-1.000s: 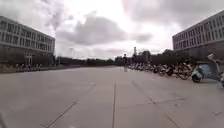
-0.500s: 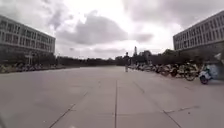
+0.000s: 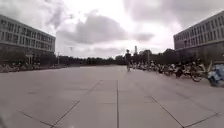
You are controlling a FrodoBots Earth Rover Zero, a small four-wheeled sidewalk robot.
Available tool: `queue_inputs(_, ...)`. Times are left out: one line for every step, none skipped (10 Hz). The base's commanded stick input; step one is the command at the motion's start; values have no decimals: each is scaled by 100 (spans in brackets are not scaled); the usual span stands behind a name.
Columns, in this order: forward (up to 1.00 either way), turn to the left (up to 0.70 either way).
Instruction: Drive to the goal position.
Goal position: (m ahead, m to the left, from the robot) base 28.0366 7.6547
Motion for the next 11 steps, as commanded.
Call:
queue_inputs(70, 0)
queue_inputs(70, 0)
queue_inputs(70, 0)
queue_inputs(70, 0)
queue_inputs(70, 0)
queue_inputs(70, 0)
queue_inputs(70, 0)
queue_inputs(70, 0)
queue_inputs(70, 0)
queue_inputs(70, 0)
queue_inputs(70, 0)
